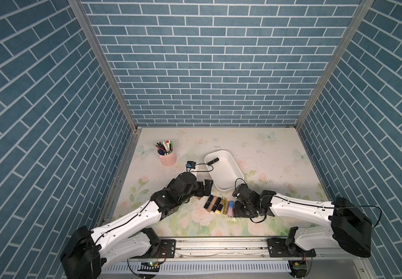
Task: Put the lipstick into the storage box
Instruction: Pick up the lipstick at the center of the board.
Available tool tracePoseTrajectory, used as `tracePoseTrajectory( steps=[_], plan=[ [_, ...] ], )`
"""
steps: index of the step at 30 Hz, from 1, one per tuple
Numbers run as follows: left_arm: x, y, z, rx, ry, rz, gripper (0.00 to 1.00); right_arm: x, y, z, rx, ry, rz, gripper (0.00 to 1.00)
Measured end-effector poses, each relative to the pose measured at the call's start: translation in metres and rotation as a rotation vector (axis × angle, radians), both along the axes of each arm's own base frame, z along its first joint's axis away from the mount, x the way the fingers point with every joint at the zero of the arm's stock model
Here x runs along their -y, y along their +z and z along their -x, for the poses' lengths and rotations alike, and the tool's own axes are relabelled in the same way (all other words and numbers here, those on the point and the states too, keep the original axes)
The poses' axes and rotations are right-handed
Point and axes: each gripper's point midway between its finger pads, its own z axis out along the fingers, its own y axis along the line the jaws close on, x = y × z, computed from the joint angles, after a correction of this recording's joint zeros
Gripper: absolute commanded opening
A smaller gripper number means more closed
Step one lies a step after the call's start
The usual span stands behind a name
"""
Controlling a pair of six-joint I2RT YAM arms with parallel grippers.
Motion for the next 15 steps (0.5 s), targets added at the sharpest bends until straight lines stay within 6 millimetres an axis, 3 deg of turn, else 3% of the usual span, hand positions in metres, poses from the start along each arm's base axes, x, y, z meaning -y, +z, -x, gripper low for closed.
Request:
tracePoseTrajectory(
  steps=[15],
  plan=[
    [-0.0029,-0.0054,0.0012,-0.005,0.005,-0.01,1.0,-0.0006,-0.0096,-0.0004,-0.012,0.003,0.023,0.42]
  ],
)
